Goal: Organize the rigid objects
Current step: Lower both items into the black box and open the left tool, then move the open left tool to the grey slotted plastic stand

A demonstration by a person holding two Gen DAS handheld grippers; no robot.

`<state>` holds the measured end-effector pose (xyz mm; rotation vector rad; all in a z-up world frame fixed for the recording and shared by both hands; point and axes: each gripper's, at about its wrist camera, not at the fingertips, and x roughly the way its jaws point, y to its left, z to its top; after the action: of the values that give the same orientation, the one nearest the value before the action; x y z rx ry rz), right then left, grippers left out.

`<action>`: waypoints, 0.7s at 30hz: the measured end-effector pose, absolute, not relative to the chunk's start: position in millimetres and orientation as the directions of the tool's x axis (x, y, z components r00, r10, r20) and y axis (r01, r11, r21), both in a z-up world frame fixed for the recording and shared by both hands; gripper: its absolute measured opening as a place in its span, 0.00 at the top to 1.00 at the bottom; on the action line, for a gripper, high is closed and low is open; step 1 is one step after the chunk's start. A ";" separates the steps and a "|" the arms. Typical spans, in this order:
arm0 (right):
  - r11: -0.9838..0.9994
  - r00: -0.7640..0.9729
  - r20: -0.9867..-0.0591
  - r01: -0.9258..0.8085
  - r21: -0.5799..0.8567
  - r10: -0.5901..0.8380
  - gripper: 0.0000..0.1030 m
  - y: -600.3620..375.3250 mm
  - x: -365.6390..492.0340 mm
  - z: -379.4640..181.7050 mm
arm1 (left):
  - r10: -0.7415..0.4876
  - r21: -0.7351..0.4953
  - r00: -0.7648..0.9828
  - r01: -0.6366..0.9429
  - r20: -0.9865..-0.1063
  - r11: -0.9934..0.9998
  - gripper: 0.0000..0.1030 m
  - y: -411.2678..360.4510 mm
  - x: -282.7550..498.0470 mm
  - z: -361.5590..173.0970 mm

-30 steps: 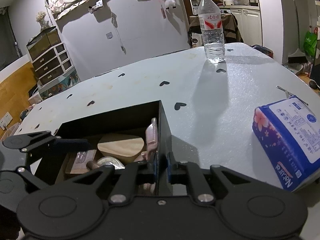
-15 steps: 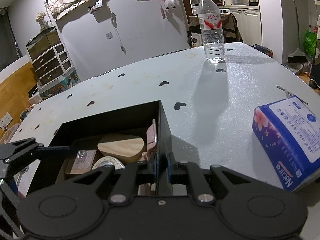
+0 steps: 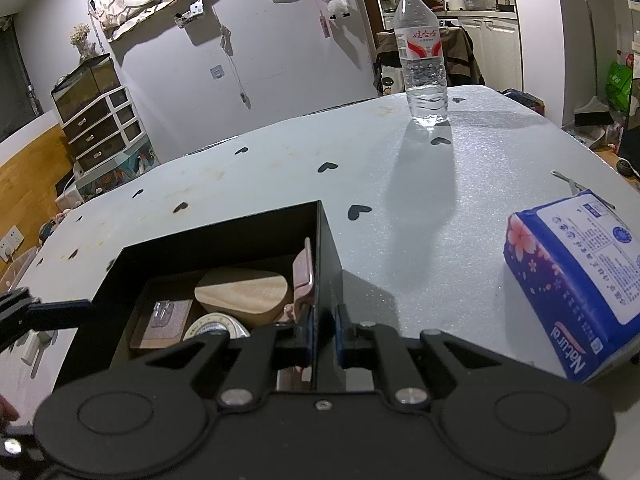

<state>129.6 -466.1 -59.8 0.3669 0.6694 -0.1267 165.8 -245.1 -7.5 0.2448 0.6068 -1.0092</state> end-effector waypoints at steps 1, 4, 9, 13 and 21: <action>0.929 0.779 -0.627 0.231 0.290 0.002 0.90 -466.1 129.6 -59.8 | -0.714 -0.081 0.396 0.843 -0.577 0.532 0.00 -241.8 164.9 -7.0; 0.929 0.779 -0.627 0.232 0.289 0.001 0.90 -466.6 129.5 -59.7 | -0.698 -0.072 0.432 0.820 -0.571 0.567 0.00 -230.2 164.3 -6.5; 0.929 0.779 -0.627 0.232 0.289 0.001 0.90 -466.4 129.5 -59.7 | -0.657 -0.058 0.505 0.767 -0.561 0.639 0.00 -205.0 164.9 -6.1; 0.929 0.779 -0.627 0.231 0.290 0.001 0.90 -466.5 129.5 -59.8 | -0.614 -0.065 0.562 0.706 -0.554 0.705 0.00 -181.3 169.5 -5.9; 0.929 0.779 -0.627 0.231 0.289 0.001 0.90 -466.4 129.4 -59.8 | -0.497 -0.071 0.685 0.550 -0.533 0.832 0.00 -132.9 182.7 -4.6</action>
<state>129.4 -466.4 -59.8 0.3651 0.6692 -0.1272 182.7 -132.9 -4.6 0.0976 0.5674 -0.5874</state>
